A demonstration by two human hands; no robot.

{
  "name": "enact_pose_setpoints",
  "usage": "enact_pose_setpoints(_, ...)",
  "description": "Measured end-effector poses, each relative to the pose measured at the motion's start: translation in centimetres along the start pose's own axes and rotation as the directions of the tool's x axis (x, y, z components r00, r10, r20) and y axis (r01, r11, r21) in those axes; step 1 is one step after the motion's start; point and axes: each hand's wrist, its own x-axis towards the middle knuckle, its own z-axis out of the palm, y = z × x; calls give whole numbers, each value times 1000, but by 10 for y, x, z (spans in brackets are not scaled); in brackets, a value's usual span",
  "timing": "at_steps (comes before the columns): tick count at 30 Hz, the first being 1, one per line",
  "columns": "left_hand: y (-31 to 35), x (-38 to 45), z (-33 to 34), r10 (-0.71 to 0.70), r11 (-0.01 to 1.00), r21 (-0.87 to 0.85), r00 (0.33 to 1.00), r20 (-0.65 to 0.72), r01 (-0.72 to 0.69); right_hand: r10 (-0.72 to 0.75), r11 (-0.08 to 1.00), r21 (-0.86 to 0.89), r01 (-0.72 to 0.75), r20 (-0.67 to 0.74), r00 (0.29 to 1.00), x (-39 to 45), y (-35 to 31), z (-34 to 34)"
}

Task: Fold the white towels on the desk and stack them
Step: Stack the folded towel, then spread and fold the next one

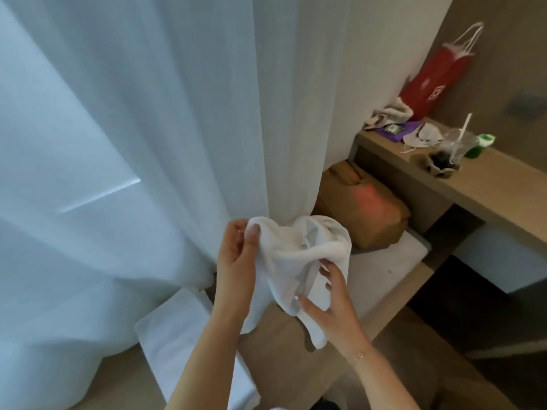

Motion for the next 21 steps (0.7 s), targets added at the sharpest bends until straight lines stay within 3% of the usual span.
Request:
enact_pose_setpoints(4, 30, -4, -1, 5, 996, -90, 1000, 3, -5, 10, 997, 75, -7, -38, 999, 0, -42, -12)
enact_pose_setpoints(7, 44, -13, 0, -52, 977, -205, 998, 31, 57, -103, 994, 36, 107, -94, 990, -15, -66, -23)
enact_pose_setpoints(12, 51, -13, 2, -119, 934, -310, 972, 201, 179, -133, 985, 94, 146, -126, 983, -24, -87, -37)
enact_pose_setpoints(15, 50, -5, 6, -107, 924, -326, 954, 280, 199, -96, 995, 30, 99, -73, 993, -29, -90, -42)
enact_pose_setpoints(21, 34, -2, 33, -140, 934, -266, 929, 341, 239, -143, 979, 109, 171, -228, 963, -38, -88, -63)
